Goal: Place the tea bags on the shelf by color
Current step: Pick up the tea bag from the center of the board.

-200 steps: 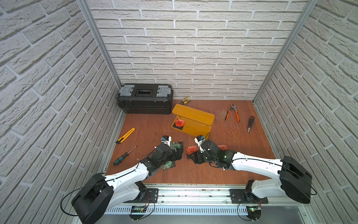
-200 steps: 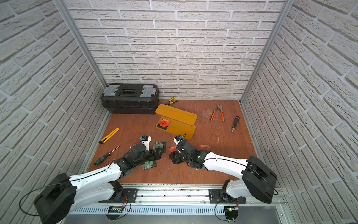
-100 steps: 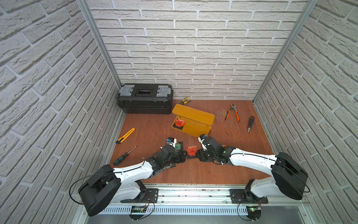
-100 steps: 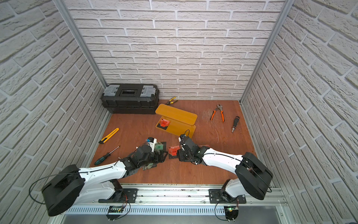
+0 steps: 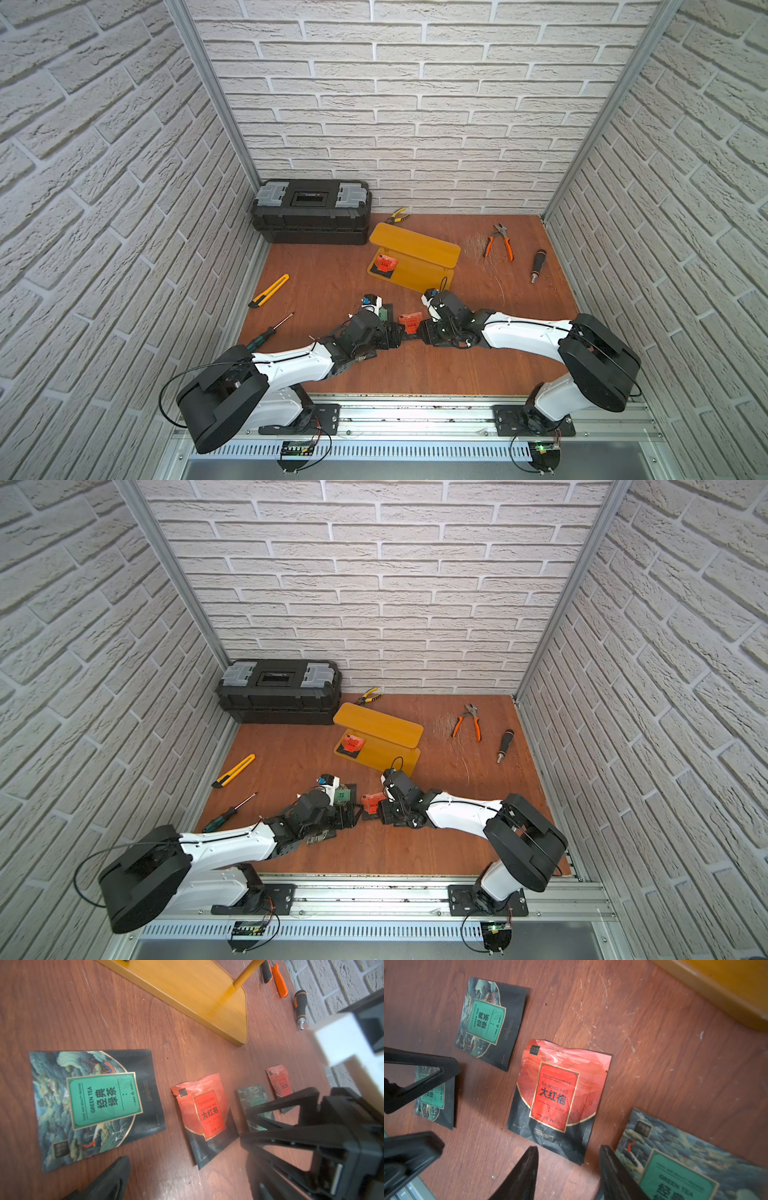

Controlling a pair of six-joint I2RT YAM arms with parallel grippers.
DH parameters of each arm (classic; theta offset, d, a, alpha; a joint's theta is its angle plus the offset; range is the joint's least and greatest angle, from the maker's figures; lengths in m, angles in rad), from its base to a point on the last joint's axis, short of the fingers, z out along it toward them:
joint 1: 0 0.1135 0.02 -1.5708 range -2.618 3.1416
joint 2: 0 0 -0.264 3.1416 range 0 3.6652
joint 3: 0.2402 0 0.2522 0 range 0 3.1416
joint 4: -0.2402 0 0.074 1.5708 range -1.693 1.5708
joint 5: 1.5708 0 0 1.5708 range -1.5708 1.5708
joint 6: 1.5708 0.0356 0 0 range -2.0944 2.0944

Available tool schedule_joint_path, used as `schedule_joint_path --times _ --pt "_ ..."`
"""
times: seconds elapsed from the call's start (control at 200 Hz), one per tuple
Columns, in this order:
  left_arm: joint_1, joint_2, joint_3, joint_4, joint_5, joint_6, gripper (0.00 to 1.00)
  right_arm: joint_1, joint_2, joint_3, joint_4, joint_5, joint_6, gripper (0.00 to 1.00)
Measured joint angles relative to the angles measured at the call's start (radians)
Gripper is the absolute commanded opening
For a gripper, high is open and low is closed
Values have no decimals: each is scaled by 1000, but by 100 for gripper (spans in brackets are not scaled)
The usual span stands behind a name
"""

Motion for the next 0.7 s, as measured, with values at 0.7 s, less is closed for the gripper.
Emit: schedule_joint_path --times 0.7 --pt "-14 2 0 0 -11 -42 87 0 36 0 13 -44 17 49"
